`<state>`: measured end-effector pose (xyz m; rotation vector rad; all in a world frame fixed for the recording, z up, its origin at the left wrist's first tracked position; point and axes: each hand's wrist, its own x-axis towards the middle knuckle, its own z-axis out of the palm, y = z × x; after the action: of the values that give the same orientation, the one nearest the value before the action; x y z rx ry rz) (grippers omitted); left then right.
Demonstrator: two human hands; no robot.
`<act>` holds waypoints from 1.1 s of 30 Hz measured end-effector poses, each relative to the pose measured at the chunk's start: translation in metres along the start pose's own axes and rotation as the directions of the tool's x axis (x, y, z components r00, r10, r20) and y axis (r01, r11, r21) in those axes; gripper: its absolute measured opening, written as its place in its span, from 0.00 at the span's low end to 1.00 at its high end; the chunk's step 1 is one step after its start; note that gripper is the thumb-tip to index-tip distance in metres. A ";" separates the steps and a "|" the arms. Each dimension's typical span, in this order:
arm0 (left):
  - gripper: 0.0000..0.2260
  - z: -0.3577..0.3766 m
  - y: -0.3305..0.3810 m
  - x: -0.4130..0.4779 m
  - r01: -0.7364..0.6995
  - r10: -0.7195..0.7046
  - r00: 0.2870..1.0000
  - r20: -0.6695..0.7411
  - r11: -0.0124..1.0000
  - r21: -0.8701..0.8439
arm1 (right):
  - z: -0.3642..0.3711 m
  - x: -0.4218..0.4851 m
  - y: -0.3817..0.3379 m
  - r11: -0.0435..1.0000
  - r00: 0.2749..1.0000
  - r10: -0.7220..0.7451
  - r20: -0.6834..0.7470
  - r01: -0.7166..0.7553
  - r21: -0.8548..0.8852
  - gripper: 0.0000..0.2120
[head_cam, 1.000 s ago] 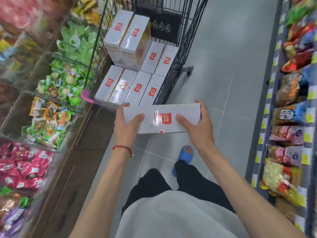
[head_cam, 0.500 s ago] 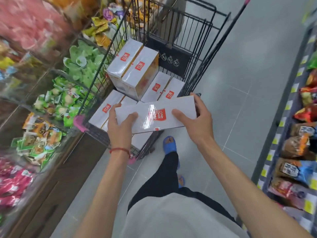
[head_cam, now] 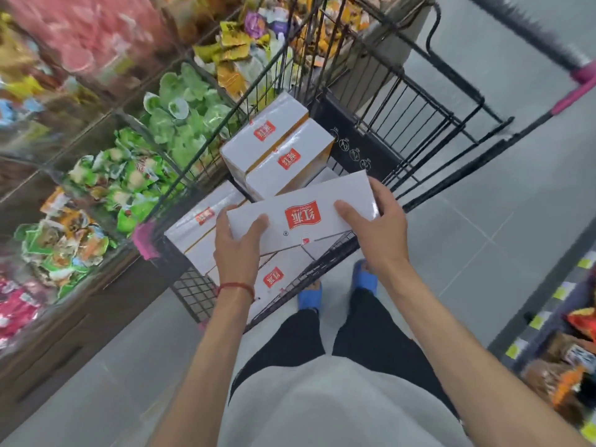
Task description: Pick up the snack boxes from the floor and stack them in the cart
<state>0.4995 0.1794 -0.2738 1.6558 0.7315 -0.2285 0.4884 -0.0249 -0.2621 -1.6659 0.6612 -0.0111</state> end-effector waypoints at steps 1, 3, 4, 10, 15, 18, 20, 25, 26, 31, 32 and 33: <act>0.25 0.007 0.001 0.002 0.025 -0.025 0.999 -0.022 1.000 -0.013 | -0.001 0.011 0.001 1.000 1.000 0.006 0.026 -0.005 -0.010 0.26; 0.26 0.021 0.001 0.005 0.069 -0.071 0.995 -0.066 0.997 -0.039 | -0.003 0.034 0.001 0.999 0.996 0.020 0.086 -0.017 -0.038 0.26; 0.25 0.029 0.002 0.006 0.080 -0.084 0.992 -0.090 0.995 -0.054 | -0.006 0.045 0.000 0.998 0.993 0.028 0.115 -0.022 -0.054 0.26; 0.21 0.076 0.001 0.010 0.202 -0.224 0.950 -0.219 0.972 -0.120 | -0.023 0.111 0.000 0.982 0.941 0.088 0.327 -0.026 -0.190 0.29; 0.28 0.114 -0.012 0.022 0.257 -0.302 0.907 -0.293 0.949 -0.184 | -0.024 0.154 0.009 0.952 0.888 0.128 0.441 0.015 -0.307 0.34; 0.28 0.129 -0.019 0.034 0.286 -0.334 0.887 -0.319 0.940 -0.188 | -0.019 0.173 0.017 0.940 0.860 0.166 0.482 0.009 -0.340 0.35; 0.28 0.136 -0.021 0.044 0.306 -0.353 0.875 -0.331 0.933 -0.188 | -0.014 0.187 0.024 0.929 0.845 0.194 0.499 0.006 -0.371 0.35; 0.30 0.147 -0.029 0.071 0.330 -0.379 0.856 -0.353 0.924 -0.192 | 0.006 0.215 0.038 0.896 0.826 0.240 0.511 0.015 -0.445 0.35; 0.29 0.148 -0.031 0.076 0.332 -0.384 0.853 -0.352 0.922 -0.202 | 0.010 0.220 0.040 0.893 0.823 0.248 0.512 0.010 -0.449 0.35; 0.26 0.156 -0.028 0.092 0.325 -0.377 0.851 -0.365 0.925 -0.197 | 0.025 0.240 0.050 0.880 0.813 0.281 0.511 -0.006 -0.474 0.34; 0.26 0.157 -0.027 0.094 0.326 -0.377 0.849 -0.369 0.925 -0.195 | 0.027 0.243 0.051 0.878 0.809 0.286 0.514 -0.007 -0.478 0.34; 0.26 0.158 -0.026 0.094 0.325 -0.375 0.849 -0.373 0.926 -0.192 | 0.028 0.245 0.051 0.878 0.805 0.289 0.519 -0.007 -0.479 0.34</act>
<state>0.5966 0.0634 -0.3809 1.4550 1.3440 -0.0942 0.6823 -0.1064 -0.4010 -1.9223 0.3305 0.8062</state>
